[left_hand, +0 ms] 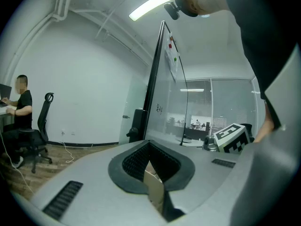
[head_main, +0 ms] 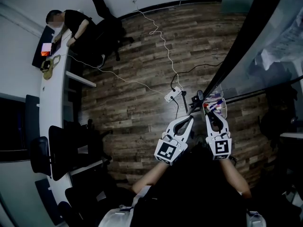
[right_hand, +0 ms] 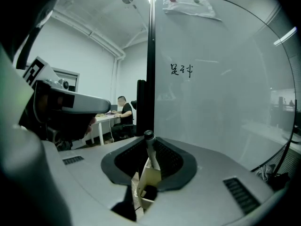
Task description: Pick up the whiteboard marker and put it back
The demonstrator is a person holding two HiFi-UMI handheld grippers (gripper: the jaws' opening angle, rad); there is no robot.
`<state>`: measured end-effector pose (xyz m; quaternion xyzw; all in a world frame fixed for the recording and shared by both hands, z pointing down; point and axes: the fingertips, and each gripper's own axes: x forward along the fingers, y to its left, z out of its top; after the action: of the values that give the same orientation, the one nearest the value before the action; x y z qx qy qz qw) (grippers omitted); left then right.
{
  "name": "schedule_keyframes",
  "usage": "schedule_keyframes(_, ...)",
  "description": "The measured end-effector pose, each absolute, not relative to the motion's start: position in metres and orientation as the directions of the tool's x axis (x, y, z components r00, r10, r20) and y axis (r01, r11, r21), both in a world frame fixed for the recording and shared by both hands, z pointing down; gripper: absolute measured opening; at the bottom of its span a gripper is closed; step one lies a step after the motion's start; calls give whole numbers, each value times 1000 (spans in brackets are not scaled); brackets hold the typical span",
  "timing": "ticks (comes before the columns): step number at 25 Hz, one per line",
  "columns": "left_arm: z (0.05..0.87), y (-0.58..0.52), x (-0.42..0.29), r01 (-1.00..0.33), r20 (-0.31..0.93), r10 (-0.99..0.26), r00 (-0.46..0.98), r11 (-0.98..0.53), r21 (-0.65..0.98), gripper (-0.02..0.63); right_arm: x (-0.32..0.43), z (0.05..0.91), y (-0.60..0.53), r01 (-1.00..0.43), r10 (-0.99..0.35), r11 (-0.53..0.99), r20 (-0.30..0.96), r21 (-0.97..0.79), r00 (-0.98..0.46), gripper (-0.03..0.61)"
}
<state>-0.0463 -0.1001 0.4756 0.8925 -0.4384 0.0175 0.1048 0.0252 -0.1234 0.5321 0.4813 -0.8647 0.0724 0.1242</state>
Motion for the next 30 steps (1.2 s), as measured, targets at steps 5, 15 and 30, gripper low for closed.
schedule_keyframes(5,474,-98,-45,-787,117,-781,613,-592,171,8,27,527,-122,-851,-818,525,270,-14,-508,80)
schedule_keyframes(15,469,-95,-47,-790,106,-784,611,-595,151,8,27,517,-119,-851,-823,524,243,-21,-513,80)
schedule_keyframes(30,463,-83,-46,-784,84,-781,618,-605,143,8,31,501,-108,-860,-842,510,201,-4,-501,78)
